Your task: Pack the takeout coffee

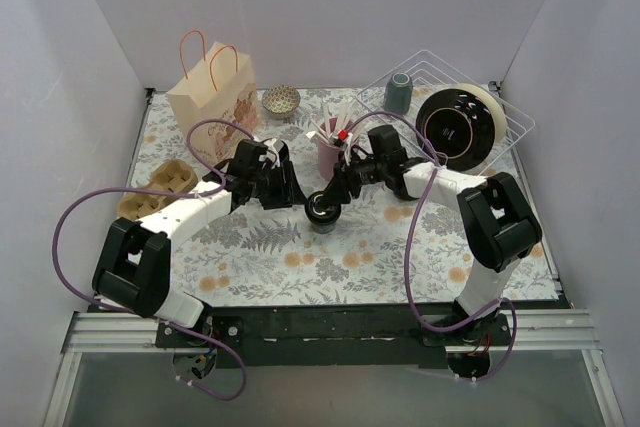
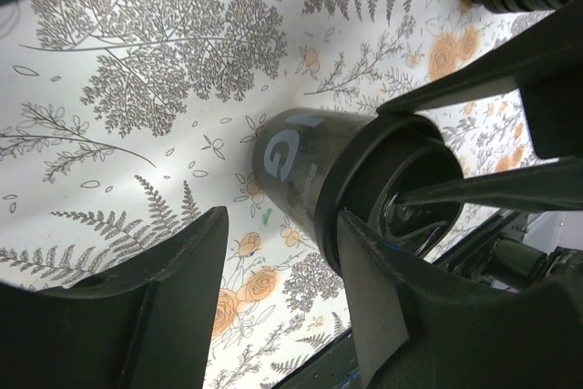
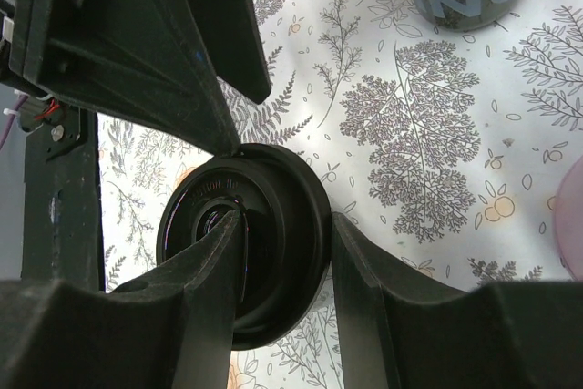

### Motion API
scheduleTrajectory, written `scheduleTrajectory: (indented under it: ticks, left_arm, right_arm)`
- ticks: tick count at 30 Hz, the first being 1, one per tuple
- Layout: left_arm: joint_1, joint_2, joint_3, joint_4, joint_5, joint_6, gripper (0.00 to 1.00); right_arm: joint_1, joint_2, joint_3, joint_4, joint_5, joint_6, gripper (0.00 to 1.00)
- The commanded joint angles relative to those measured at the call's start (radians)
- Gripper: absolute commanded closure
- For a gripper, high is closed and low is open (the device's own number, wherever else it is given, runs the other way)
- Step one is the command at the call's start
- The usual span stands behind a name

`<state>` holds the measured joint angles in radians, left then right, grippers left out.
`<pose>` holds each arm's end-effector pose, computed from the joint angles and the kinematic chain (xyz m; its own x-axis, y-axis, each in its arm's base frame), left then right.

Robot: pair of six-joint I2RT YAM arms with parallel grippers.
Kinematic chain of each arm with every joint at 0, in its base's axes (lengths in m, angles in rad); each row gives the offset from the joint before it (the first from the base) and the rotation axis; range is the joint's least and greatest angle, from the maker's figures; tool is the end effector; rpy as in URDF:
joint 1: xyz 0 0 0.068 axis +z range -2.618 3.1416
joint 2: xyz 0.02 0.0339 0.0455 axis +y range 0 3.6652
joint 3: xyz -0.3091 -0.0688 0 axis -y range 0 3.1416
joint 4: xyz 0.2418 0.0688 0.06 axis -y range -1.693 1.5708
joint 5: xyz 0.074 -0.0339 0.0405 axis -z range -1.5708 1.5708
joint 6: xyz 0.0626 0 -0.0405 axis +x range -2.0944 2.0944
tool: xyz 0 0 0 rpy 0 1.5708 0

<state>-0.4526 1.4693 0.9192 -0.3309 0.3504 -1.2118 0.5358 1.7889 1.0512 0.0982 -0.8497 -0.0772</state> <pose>0.2700 -0.1552 0.2433 -0.8122 -0.5829 0.0243 -0.4362 0.5790 -0.6888 0.3188 0.2440 0.2282 -0.4457 -0.3238 -0.8346 -0.8923 0.2357 0.3850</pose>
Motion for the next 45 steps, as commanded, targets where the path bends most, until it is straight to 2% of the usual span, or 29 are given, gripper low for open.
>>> scheduleTrajectory:
  ticks: [1, 10, 21, 28, 33, 38, 45]
  left_arm:
    - [0.015, -0.069, 0.004, 0.033, 0.013, 0.018, 0.49]
    - [0.055, -0.075, 0.026, 0.001, 0.039, 0.075, 0.49]
    - [0.074, 0.023, 0.036, 0.050, 0.277, 0.172, 0.51]
    - [0.074, 0.060, 0.033, 0.041, 0.228, 0.170, 0.54]
    - [0.074, 0.057, 0.038, 0.027, 0.139, 0.152, 0.57]
    - [0.087, -0.027, 0.020, 0.107, 0.186, 0.091, 0.54]
    - [0.112, -0.003, 0.032, 0.093, 0.200, 0.095, 0.58]
  right_arm:
    - [0.049, 0.124, -0.091, -0.267, 0.297, -0.139, 0.84]
    - [0.050, 0.135, -0.077, -0.278, 0.304, -0.142, 0.85]
    - [0.058, 0.139, -0.037, -0.308, 0.278, -0.205, 0.85]
    - [0.062, 0.133, -0.040, -0.304, 0.281, -0.207, 0.85]
    - [0.062, 0.130, -0.043, -0.301, 0.278, -0.207, 0.85]
    - [0.062, 0.133, -0.042, -0.304, 0.271, -0.211, 0.85]
    - [0.062, 0.129, -0.045, -0.301, 0.270, -0.211, 0.85]
